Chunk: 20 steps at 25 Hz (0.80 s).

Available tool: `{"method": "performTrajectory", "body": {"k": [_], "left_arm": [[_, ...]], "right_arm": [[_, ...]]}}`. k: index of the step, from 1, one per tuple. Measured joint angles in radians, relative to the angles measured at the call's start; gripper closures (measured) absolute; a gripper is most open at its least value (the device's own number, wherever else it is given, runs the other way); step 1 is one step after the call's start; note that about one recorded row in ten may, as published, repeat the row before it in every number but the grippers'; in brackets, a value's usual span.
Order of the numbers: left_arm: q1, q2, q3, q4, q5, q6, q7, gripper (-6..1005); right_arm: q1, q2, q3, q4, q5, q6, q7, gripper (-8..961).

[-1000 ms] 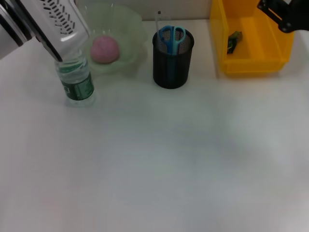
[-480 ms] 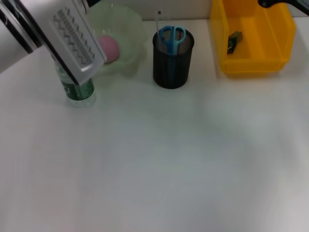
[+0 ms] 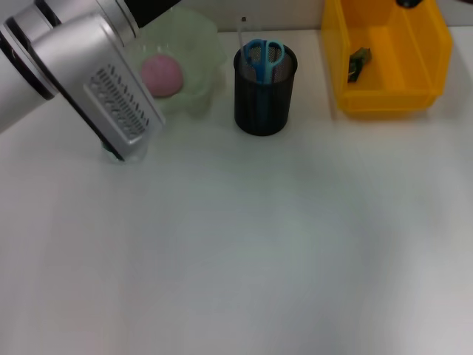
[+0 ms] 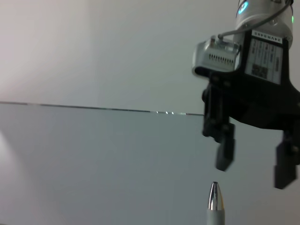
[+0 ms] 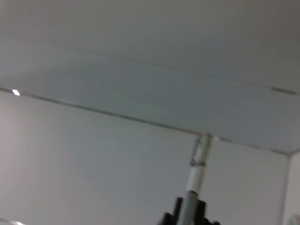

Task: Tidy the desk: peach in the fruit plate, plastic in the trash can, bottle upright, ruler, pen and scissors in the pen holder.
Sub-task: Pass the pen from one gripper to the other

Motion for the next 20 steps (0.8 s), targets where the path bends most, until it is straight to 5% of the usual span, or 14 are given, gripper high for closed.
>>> {"method": "performTrajectory", "body": {"k": [11,20], "left_arm": [[-0.009,-0.001,0.013,-0.046,-0.046,0.055,0.072,867],[0.002,-0.001,0.027,-0.049,-0.05,0.104,0.079,868]], "right_arm": [[0.03,-0.048,0.008,-0.032,-0.046,-0.096,0.008,456],[0.032,-0.059,0.034,-0.028,-0.035,-0.14,0.048,456]]}}
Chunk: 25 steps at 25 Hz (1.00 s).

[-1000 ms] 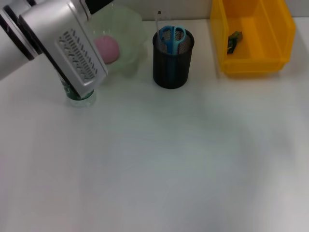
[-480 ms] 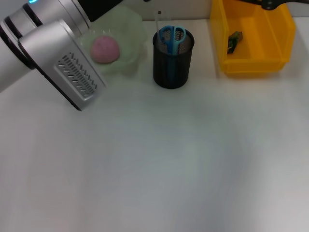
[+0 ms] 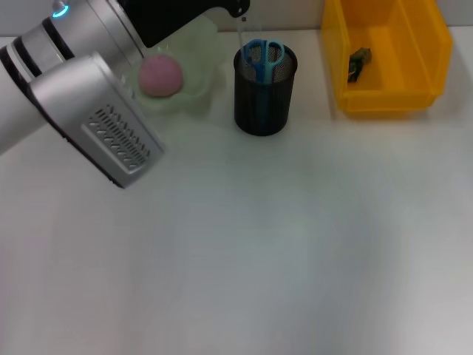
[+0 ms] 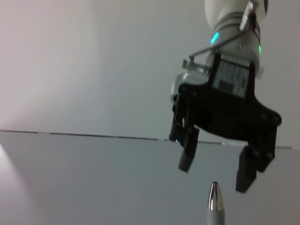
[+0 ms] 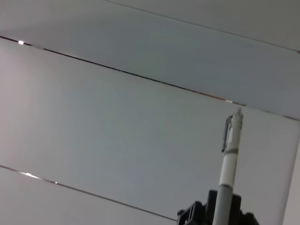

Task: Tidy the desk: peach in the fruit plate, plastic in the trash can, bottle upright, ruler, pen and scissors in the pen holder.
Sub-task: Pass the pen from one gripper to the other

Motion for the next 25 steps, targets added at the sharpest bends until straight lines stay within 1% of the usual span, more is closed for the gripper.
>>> {"method": "performTrajectory", "body": {"k": [7,11,14,25], "left_arm": [[0.009,0.0,0.005,-0.002,-0.009,0.036,0.002,868],[0.012,0.0,0.01,-0.004,-0.011,0.04,0.006,867],[0.013,0.0,0.022,-0.02,-0.028,0.041,0.048,867],[0.015,0.0,0.036,-0.026,-0.051,0.044,0.069,867]], "right_arm": [[0.004,0.005,0.003,0.001,0.003,0.016,-0.006,455],[0.03,0.018,-0.006,0.019,0.003,0.035,-0.008,457],[0.046,0.024,-0.006,0.035,0.001,0.042,-0.008,461],[0.051,0.029,-0.015,0.066,-0.005,0.049,-0.008,473]]}}
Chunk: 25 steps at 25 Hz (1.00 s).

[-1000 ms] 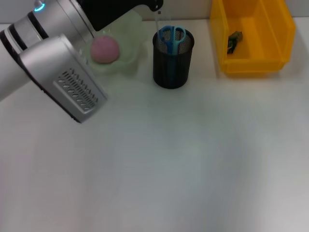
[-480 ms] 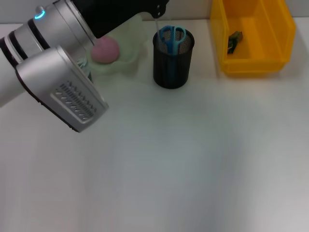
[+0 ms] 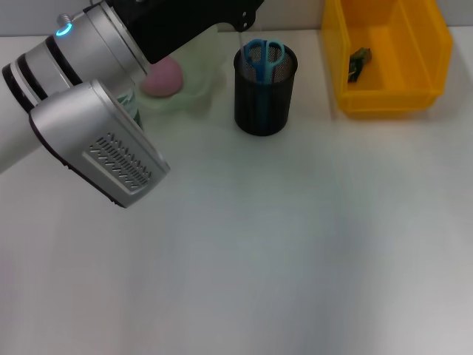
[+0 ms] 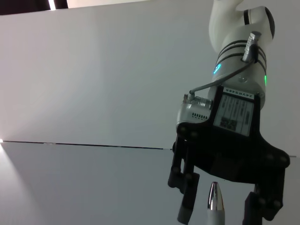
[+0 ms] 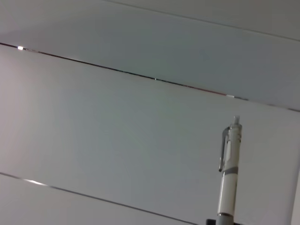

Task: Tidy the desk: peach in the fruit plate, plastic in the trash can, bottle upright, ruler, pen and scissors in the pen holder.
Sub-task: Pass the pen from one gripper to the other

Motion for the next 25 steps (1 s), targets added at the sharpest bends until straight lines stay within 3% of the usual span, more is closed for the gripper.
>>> {"method": "performTrajectory", "body": {"k": [25], "left_arm": [[-0.002,0.002,0.003,0.001,-0.012,0.005,-0.007,868]], "right_arm": [[0.002,0.017,-0.007,0.0,0.006,-0.006,-0.011,501]]}}
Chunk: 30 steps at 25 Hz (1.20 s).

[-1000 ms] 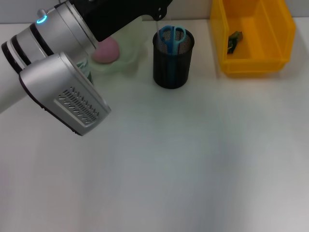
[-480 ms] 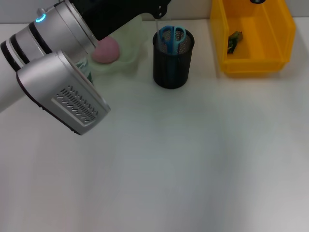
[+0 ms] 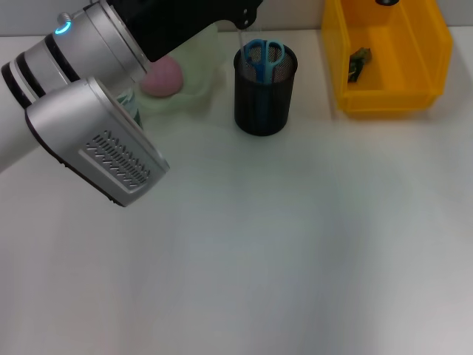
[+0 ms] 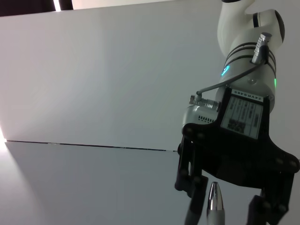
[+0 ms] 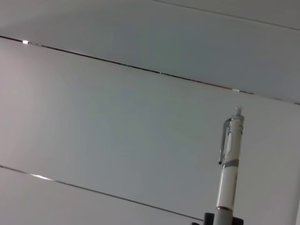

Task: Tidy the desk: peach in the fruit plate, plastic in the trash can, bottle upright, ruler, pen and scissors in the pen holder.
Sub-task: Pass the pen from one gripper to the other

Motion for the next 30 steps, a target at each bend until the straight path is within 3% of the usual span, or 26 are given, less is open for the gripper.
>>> {"method": "performTrajectory", "body": {"k": [7,12,27,30], "left_arm": [[0.0,0.001,0.0,0.0,0.0,0.002,-0.001,868],[0.0,0.002,0.0,0.0,0.0,0.003,0.0,867],[0.002,0.002,0.0,0.0,0.0,0.005,0.003,877],[0.002,0.001,0.0,0.0,0.0,0.004,0.003,932]], "right_arm": [[0.0,0.001,0.0,0.0,0.0,0.0,0.0,509],[0.001,0.004,0.0,0.0,0.001,0.0,-0.002,635],[-0.003,0.014,0.005,-0.008,0.001,-0.005,-0.015,685],[-0.006,0.014,0.009,-0.008,0.001,-0.006,-0.015,696]]}}
